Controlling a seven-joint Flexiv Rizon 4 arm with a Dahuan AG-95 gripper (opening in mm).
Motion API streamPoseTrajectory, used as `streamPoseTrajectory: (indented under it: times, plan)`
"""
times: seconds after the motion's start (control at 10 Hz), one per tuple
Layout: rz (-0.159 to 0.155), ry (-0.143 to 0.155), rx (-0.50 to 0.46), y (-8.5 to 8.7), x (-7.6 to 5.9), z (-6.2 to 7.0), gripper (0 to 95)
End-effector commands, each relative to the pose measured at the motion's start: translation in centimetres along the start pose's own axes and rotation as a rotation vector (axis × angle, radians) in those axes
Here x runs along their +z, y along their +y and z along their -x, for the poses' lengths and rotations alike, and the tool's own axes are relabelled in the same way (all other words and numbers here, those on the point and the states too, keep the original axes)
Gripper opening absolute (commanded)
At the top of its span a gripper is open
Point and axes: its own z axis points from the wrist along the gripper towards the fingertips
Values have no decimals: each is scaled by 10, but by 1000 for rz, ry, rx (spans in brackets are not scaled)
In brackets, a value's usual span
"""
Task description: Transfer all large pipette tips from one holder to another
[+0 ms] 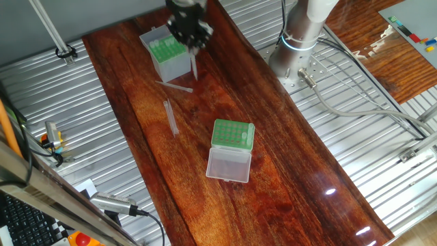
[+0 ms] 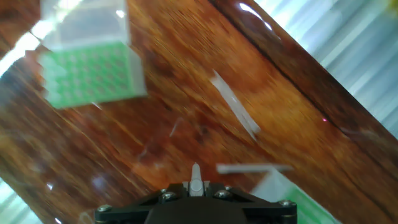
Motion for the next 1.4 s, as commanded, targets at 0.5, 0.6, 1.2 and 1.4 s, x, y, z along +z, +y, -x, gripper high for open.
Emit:
streamPoseTrajectory:
  times: [0.5, 0.6, 1.2, 1.4]
  plan:
    - [-41, 31, 96, -43, -5, -31, 0]
    - [-36, 25, 36, -71, -4, -53, 0]
    - [-6, -4, 2, -113, 2, -98, 0]
    - [-25, 8, 61, -113, 2, -98, 0]
